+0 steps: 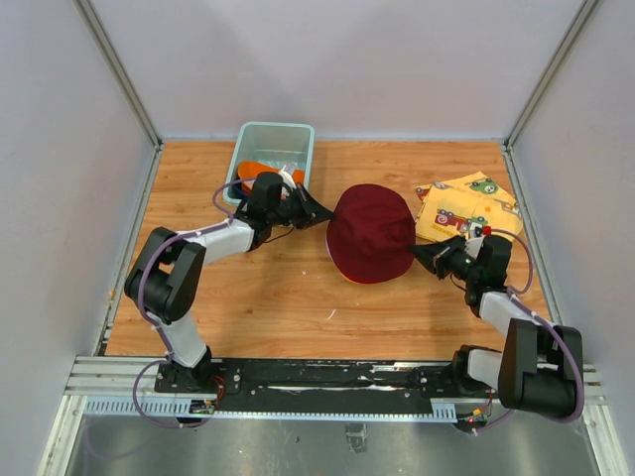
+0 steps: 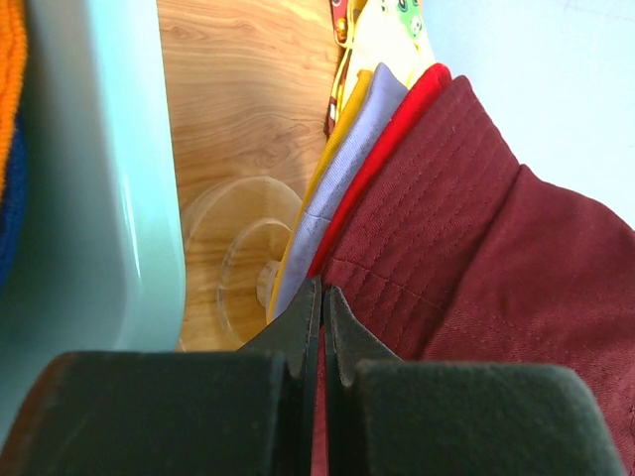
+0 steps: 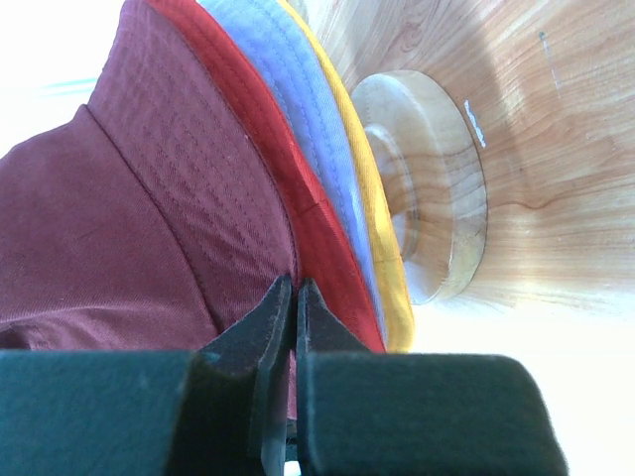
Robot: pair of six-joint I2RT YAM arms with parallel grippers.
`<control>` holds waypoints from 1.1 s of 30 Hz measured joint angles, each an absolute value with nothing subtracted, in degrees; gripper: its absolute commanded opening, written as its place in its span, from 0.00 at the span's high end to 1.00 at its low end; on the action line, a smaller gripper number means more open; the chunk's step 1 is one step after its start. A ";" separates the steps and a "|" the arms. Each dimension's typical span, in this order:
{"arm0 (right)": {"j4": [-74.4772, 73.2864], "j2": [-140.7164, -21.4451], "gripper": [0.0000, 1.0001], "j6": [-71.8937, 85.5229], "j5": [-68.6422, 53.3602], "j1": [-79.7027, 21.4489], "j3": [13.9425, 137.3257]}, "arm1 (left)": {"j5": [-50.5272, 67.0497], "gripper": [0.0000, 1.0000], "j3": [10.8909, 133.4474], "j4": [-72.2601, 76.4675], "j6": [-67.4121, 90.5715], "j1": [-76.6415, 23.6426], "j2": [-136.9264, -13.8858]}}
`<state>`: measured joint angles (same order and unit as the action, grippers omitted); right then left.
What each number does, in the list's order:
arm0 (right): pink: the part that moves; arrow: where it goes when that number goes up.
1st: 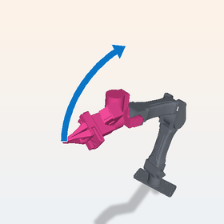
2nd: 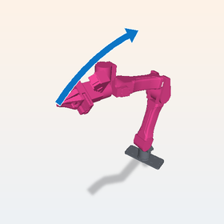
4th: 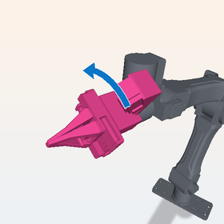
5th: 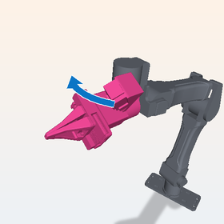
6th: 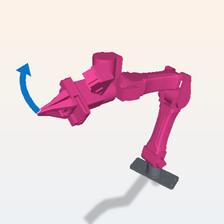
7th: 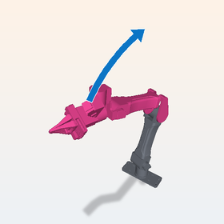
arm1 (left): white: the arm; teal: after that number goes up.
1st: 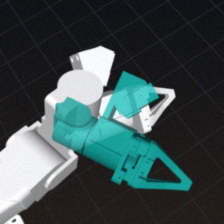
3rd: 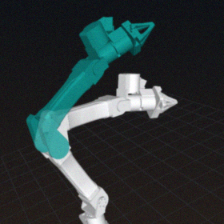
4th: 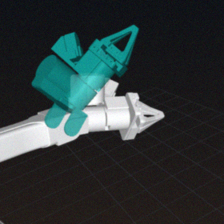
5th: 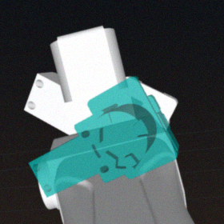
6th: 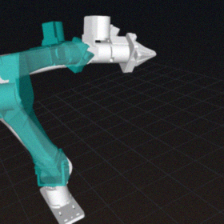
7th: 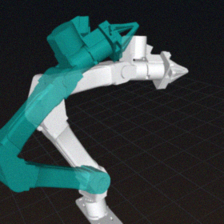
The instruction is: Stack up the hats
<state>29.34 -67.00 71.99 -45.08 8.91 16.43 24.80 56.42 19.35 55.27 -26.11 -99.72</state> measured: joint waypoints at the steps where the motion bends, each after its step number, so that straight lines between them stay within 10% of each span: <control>1: 29.63 -67.48 0.99 71.90 -45.17 8.91 16.53 | 24.95 1.00 56.51 19.38 55.22 -26.11 -99.92; 11: 30.15 -70.43 0.98 70.65 -46.33 8.91 17.74 | 25.85 0.99 57.21 19.35 54.24 -26.13 -101.03; 21: 17.93 -64.12 0.59 65.71 -43.27 9.67 20.40 | 21.67 0.53 57.82 14.87 52.12 -26.20 -98.50; 33: 5.52 -55.33 0.53 61.84 -42.00 13.45 23.00 | 16.08 0.39 58.52 4.99 52.12 -25.93 -94.26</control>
